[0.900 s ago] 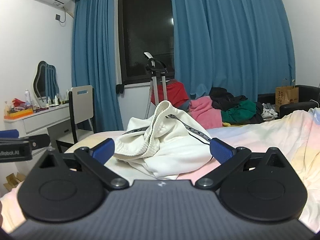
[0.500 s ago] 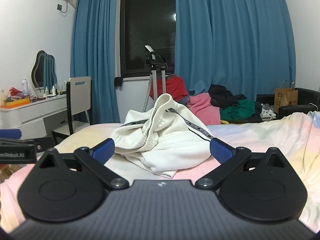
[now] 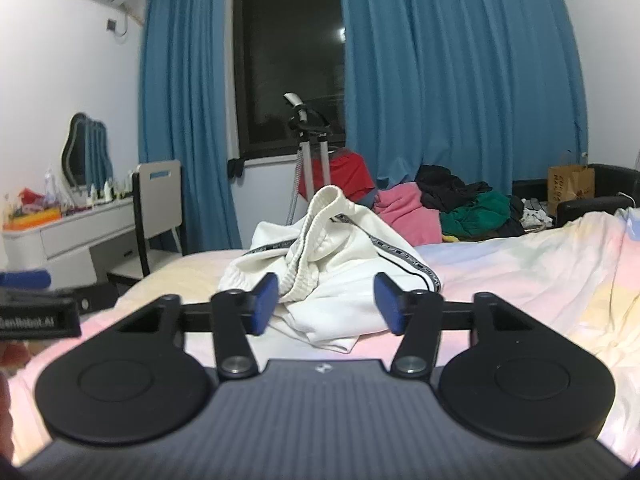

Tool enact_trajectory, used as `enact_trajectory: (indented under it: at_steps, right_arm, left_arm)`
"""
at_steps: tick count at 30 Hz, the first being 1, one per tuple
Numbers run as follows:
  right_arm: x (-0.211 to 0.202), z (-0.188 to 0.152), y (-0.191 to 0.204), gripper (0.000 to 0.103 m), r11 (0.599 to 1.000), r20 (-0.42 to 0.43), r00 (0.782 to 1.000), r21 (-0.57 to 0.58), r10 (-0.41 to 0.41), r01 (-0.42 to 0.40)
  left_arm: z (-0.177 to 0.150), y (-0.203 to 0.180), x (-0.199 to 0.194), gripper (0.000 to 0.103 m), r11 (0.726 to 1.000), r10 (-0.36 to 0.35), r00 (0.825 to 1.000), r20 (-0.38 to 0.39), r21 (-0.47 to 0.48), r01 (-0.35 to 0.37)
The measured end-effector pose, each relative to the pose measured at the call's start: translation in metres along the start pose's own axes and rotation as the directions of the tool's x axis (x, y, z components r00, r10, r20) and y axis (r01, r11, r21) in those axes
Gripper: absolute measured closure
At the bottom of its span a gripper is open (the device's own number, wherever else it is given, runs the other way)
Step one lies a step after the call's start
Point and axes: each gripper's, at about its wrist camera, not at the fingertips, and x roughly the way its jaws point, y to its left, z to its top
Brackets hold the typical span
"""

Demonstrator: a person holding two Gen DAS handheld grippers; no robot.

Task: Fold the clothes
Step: 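Move both grippers toward the crumpled white garment on the bed, then grasp the white garment's ribbed cuff with the left gripper and lift it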

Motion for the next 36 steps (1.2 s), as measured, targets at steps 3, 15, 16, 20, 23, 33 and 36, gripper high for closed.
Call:
enact_trajectory:
  at_steps: [3,15,16,20,23,33,36]
  right_arm:
    - [-0.002,0.001,0.000,0.060,1.000,0.024,1.000,0.012,-0.010,0.009]
    - [0.004,0.001,-0.005,0.061,0.997,-0.066,0.998,0.073,-0.005,0.010]
    - [0.004,0.002,-0.006,0.061,0.997,-0.073,0.997,0.081,-0.009,0.015]
    - [0.004,0.001,-0.010,0.067,0.995,-0.077,0.997,0.101,-0.018,0.026]
    - [0.006,0.000,-0.015,0.083,0.992,-0.082,0.996,0.119,-0.024,0.034]
    - [0.017,-0.007,-0.029,0.084,0.984,-0.113,0.992,0.167,-0.051,0.069]
    - [0.035,-0.017,-0.036,0.083,0.982,-0.145,0.988,0.171,-0.060,0.084]
  left_arm:
    - [-0.006,-0.003,-0.003,0.000,1.000,0.007,1.000,-0.003,0.008,-0.007]
    - [-0.023,0.000,-0.001,0.000,1.000,0.000,1.000,-0.027,0.001,0.000]
    - [-0.021,0.002,-0.001,0.000,1.000,-0.004,1.000,-0.030,0.002,0.004]
    - [-0.019,0.008,0.005,0.000,0.999,-0.045,0.997,-0.068,-0.031,0.043]
    - [-0.018,0.015,0.012,0.000,0.994,-0.081,0.991,-0.106,-0.077,0.073]
    - [0.014,0.032,0.133,0.000,0.944,-0.160,0.971,-0.175,-0.314,0.099]
    - [0.019,0.034,0.183,0.000,0.937,-0.146,0.978,-0.149,-0.339,0.088]
